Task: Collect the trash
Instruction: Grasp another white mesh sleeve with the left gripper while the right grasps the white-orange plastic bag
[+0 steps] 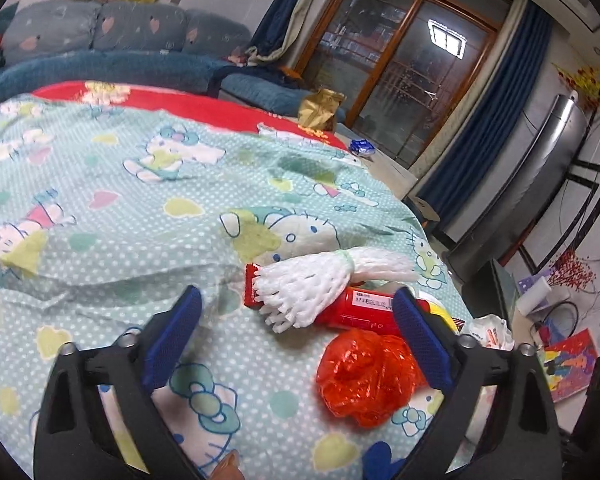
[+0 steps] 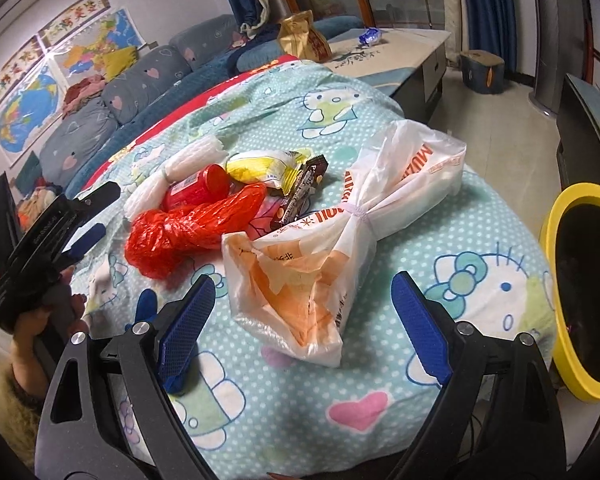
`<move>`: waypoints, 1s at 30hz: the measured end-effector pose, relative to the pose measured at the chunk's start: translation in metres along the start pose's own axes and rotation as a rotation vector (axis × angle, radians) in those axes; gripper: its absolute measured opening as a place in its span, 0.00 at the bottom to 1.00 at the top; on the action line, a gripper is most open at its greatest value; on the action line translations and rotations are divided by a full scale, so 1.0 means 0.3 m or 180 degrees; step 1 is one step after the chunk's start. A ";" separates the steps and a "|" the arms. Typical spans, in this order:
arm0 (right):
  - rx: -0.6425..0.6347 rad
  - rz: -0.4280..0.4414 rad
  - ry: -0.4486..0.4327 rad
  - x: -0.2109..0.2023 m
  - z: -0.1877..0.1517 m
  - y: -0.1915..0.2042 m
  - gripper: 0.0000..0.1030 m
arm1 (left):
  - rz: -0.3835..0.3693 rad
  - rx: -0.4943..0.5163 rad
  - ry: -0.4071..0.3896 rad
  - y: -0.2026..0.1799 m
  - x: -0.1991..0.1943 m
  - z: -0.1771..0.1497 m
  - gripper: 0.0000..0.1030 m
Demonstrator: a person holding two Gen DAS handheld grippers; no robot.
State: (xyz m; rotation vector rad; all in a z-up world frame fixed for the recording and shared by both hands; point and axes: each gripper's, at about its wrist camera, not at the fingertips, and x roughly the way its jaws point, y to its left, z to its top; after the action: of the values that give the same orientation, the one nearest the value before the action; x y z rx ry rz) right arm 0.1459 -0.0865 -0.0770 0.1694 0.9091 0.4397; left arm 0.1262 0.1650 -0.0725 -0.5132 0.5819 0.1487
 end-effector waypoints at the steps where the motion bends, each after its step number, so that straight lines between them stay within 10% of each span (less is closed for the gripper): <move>1: 0.0022 -0.0004 0.0005 0.006 0.002 0.000 0.79 | -0.0032 -0.0051 0.0036 0.008 0.014 0.003 0.78; 8: 0.0149 0.0040 0.0028 0.035 0.002 -0.016 0.77 | -0.0099 -0.0072 0.0199 0.003 0.083 0.002 0.61; 22: 0.0097 0.0209 0.0022 0.018 -0.038 -0.026 0.39 | -0.0120 0.0033 0.0229 -0.016 0.097 -0.006 0.21; 30: -0.0055 0.0233 -0.0081 -0.033 -0.062 -0.008 0.37 | -0.0192 0.0072 0.0131 -0.036 0.033 -0.010 0.16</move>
State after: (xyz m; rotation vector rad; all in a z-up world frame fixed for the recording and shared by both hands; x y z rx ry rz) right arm 0.1266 -0.0938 -0.0821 0.1924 0.8759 0.5122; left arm 0.1359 0.1541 -0.0754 -0.5124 0.6069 0.0745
